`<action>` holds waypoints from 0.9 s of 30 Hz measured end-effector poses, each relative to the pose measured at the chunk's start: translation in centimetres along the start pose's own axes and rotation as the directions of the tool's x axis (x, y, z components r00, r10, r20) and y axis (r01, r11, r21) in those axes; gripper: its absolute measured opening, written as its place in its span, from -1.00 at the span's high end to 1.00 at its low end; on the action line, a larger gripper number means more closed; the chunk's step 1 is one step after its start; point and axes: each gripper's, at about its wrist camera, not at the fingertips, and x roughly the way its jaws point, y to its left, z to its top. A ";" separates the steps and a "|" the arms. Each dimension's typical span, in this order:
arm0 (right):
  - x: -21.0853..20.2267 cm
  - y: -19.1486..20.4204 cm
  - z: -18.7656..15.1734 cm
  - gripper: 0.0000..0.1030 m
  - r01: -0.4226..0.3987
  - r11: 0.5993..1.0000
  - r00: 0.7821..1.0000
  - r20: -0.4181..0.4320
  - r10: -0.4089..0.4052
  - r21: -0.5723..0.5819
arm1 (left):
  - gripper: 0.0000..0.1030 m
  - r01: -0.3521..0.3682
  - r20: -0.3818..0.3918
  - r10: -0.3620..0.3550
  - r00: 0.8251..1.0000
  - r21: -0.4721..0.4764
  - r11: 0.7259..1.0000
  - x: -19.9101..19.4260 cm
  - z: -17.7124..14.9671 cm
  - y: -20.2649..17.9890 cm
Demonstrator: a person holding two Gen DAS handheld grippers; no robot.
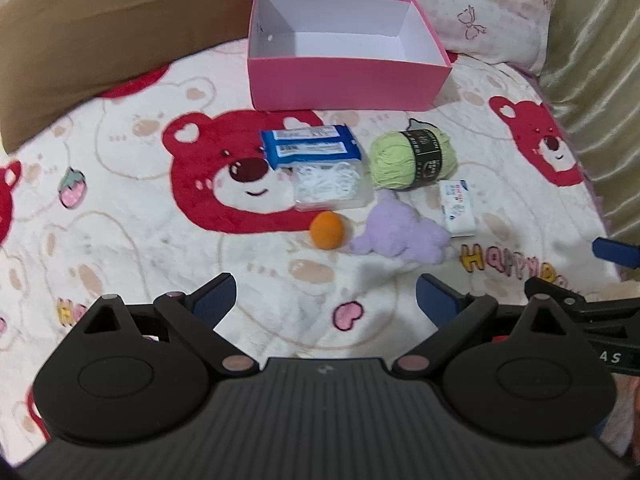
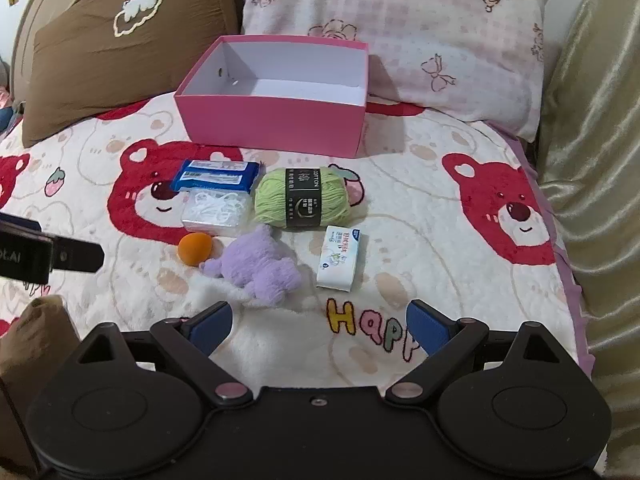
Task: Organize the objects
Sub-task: 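Move the left tool toward the purple plush toy on the blanket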
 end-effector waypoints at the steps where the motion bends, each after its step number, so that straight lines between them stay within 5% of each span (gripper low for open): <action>1: 0.0 0.0 0.0 -0.87 -0.002 1.000 1.000 0.002 0.002 -0.004 | -0.90 -0.007 0.006 0.007 1.000 0.006 1.000 -0.1 0.0 -0.1; 27: 0.2 1.1 0.2 -0.87 -0.071 0.990 0.997 0.012 0.073 -0.125 | -0.91 -0.010 0.034 0.011 0.999 -0.013 1.000 0.6 -0.1 0.5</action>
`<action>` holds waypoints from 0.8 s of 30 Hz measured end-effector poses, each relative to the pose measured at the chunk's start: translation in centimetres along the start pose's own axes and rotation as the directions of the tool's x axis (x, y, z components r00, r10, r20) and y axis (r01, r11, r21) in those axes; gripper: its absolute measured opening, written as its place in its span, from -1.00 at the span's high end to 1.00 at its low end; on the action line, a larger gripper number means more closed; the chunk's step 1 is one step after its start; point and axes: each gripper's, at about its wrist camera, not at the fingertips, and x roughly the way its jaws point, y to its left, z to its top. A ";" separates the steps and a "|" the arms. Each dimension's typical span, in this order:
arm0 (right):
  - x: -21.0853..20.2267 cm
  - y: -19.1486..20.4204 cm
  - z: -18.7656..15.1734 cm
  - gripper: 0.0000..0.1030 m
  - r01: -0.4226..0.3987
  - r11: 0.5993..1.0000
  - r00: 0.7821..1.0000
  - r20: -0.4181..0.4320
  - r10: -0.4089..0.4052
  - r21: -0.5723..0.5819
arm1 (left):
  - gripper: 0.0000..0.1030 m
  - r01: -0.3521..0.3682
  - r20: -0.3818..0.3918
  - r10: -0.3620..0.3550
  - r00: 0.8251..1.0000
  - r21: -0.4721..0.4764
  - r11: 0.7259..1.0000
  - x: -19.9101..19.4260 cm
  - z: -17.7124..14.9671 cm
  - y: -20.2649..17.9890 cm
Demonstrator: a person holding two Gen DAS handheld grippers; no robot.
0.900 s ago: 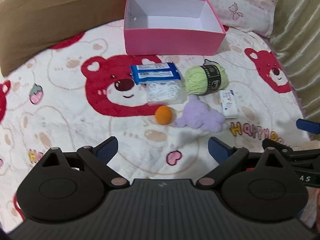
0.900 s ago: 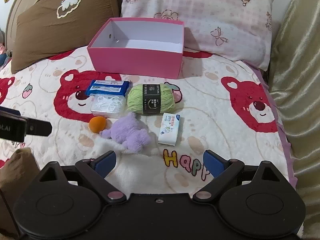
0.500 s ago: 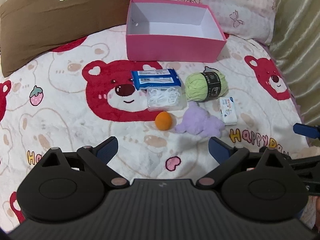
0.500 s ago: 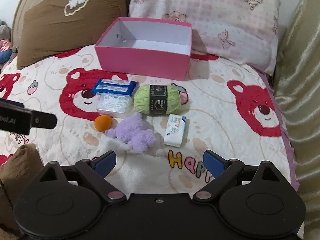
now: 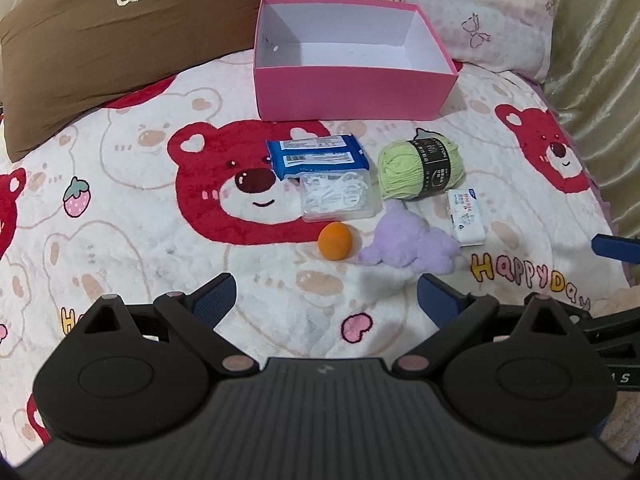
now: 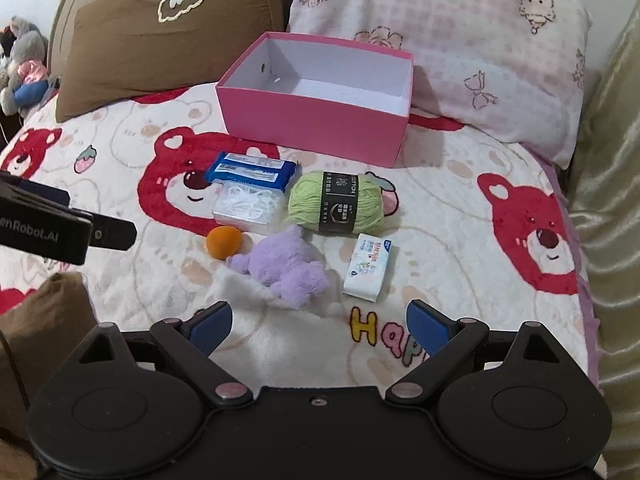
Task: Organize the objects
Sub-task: 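Move the left tool toward the purple plush toy on the blanket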
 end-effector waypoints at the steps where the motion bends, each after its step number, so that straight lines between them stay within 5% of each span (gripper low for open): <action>1: 0.0 0.0 0.0 -0.87 0.008 1.000 1.000 0.001 -0.008 -0.006 | -0.91 -0.001 0.001 0.001 1.000 0.000 1.000 0.1 0.0 0.0; 24: 0.3 -0.7 -0.1 -0.87 -0.011 0.999 1.000 -0.022 0.012 0.030 | -0.91 0.011 -0.030 -0.010 1.000 0.027 1.000 1.5 -0.4 -1.0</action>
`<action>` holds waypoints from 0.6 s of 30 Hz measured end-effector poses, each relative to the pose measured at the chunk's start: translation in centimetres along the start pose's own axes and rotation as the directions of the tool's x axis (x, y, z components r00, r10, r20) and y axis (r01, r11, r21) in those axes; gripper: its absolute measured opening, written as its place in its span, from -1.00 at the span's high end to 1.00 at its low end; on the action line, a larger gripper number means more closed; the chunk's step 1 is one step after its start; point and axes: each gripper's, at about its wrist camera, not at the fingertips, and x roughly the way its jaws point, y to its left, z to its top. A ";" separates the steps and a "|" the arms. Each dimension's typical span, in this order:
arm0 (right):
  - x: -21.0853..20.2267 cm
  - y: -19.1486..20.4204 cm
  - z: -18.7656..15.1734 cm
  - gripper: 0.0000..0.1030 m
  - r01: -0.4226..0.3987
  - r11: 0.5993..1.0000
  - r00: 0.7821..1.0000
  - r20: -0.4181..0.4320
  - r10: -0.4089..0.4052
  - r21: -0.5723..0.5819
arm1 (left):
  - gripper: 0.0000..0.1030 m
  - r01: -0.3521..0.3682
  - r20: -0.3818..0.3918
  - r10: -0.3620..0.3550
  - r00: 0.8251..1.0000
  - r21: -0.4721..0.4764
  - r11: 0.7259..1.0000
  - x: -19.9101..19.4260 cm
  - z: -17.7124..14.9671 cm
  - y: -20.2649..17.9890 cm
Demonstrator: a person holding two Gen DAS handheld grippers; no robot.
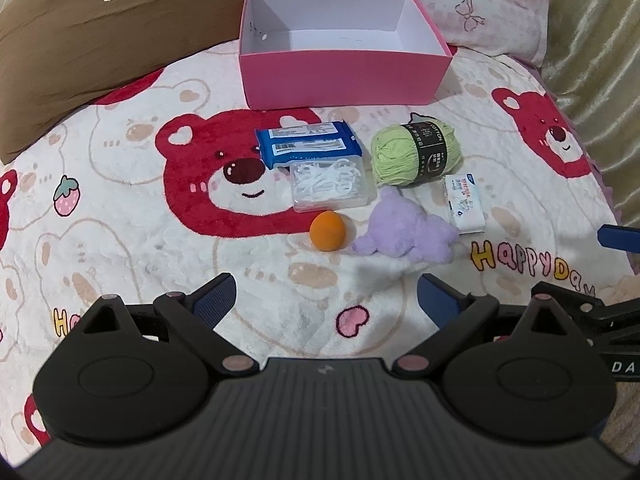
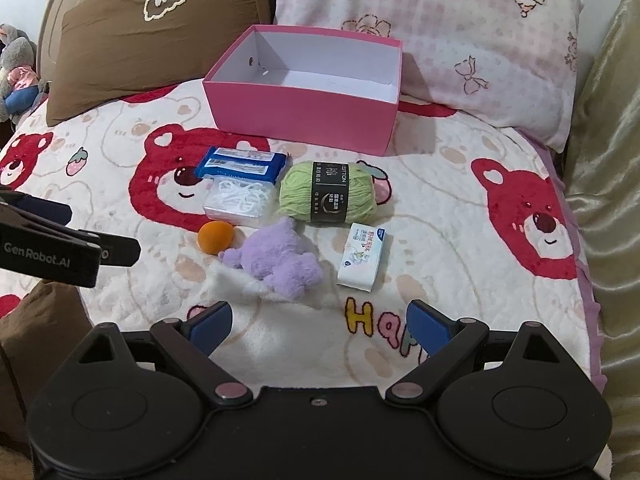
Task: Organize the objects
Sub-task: 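Move the left tool toward the purple plush toy on the blanket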
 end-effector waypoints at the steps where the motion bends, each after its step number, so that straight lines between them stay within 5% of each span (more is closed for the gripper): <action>1: 0.0 0.0 0.0 -0.87 -0.005 1.000 1.000 0.001 0.005 -0.001 | -0.91 0.000 0.000 0.000 1.000 0.003 1.000 0.0 0.1 -0.1; 13: -0.3 1.0 0.7 -0.87 -0.038 0.999 0.999 0.033 0.039 -0.037 | -0.90 -0.004 0.031 0.003 1.000 0.053 0.999 -0.3 2.1 0.1; 18: 0.3 1.0 0.7 -0.87 -0.148 0.988 0.973 0.173 0.153 -0.039 | -0.87 0.026 0.074 -0.030 0.997 0.050 0.998 1.0 3.7 0.3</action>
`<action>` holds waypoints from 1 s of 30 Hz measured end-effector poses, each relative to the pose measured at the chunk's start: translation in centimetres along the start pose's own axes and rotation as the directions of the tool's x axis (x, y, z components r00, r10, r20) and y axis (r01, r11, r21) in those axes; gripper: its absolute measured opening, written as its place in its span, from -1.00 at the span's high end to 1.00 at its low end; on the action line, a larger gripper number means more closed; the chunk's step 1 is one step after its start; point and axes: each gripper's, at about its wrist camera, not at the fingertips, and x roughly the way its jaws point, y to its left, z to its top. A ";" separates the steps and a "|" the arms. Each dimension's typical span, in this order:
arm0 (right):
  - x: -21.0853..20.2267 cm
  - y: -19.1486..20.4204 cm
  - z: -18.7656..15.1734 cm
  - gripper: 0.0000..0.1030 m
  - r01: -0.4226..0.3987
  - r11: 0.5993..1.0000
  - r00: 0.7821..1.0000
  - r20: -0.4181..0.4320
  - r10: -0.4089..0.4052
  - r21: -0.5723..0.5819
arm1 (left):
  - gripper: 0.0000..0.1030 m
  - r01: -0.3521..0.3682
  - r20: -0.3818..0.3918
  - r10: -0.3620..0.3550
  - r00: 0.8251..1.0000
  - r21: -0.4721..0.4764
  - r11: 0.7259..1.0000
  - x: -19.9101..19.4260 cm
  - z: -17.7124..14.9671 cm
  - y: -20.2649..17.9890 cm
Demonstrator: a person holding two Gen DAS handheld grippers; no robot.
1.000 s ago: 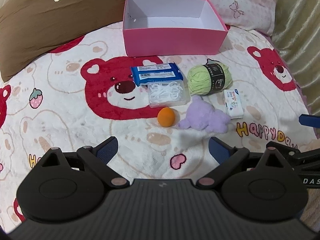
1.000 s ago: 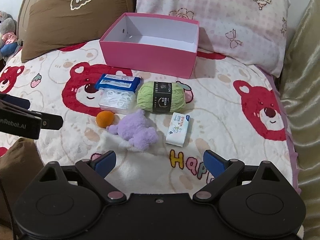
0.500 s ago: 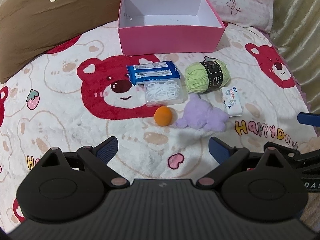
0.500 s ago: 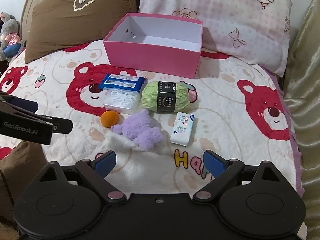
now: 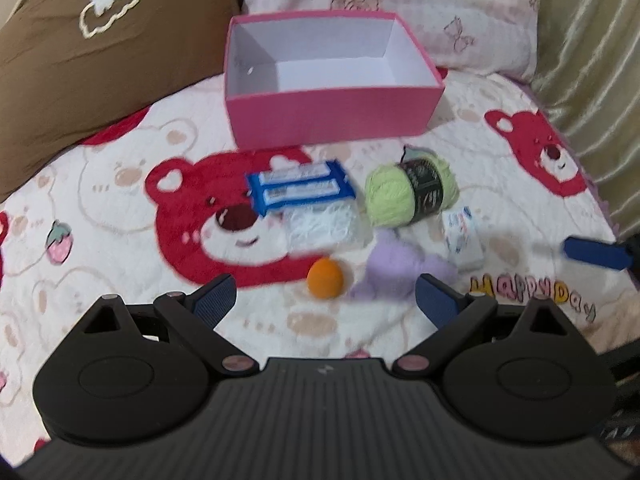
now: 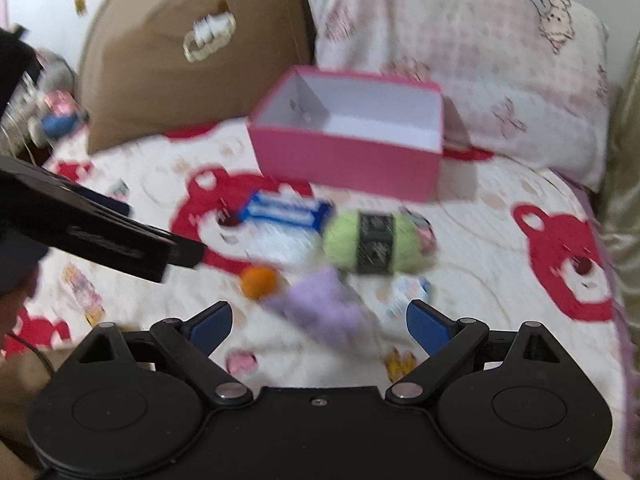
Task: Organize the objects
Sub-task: 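Move the left tool toward the purple plush toy on the blanket, then lower the left tool over the purple plush toy and close on it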
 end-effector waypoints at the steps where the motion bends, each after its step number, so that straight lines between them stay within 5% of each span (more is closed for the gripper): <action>1: 0.4 -0.1 -0.1 -0.87 -0.025 1.000 0.999 0.026 0.025 0.003 | -0.87 0.007 0.011 -0.007 1.000 -0.002 1.000 0.4 0.2 0.0; 9: 4.3 -1.2 -1.7 -0.87 -0.165 0.986 0.976 0.143 0.165 -0.012 | -0.84 0.089 0.054 -0.088 0.995 -0.011 0.996 4.1 1.2 -1.6; 13: 6.8 -1.7 -2.8 -0.87 -0.130 0.991 0.988 0.089 0.130 0.004 | -0.69 0.134 0.059 -0.135 0.989 0.018 0.991 6.2 0.9 -2.7; 17: 9.0 -2.9 -4.4 -0.85 -0.129 0.986 0.992 0.022 0.128 0.105 | -0.49 0.105 0.042 -0.109 0.993 0.078 0.991 8.1 -0.1 -3.7; 23: 10.7 -3.5 -6.0 -0.81 -0.149 0.959 0.985 -0.049 0.165 0.241 | -0.30 0.166 -0.004 -0.166 0.986 0.038 0.985 11.1 -1.2 -3.2; 28: 11.9 -4.6 -6.6 -0.52 -0.126 0.933 0.986 -0.058 0.154 0.338 | -0.09 0.201 0.025 -0.201 0.979 0.016 0.980 12.7 -1.9 -2.7; 30: 12.3 -4.7 -6.6 -0.20 -0.122 0.926 0.986 -0.063 0.154 0.358 | -0.01 0.231 0.016 -0.231 0.973 -0.005 0.973 13.5 -1.9 -2.3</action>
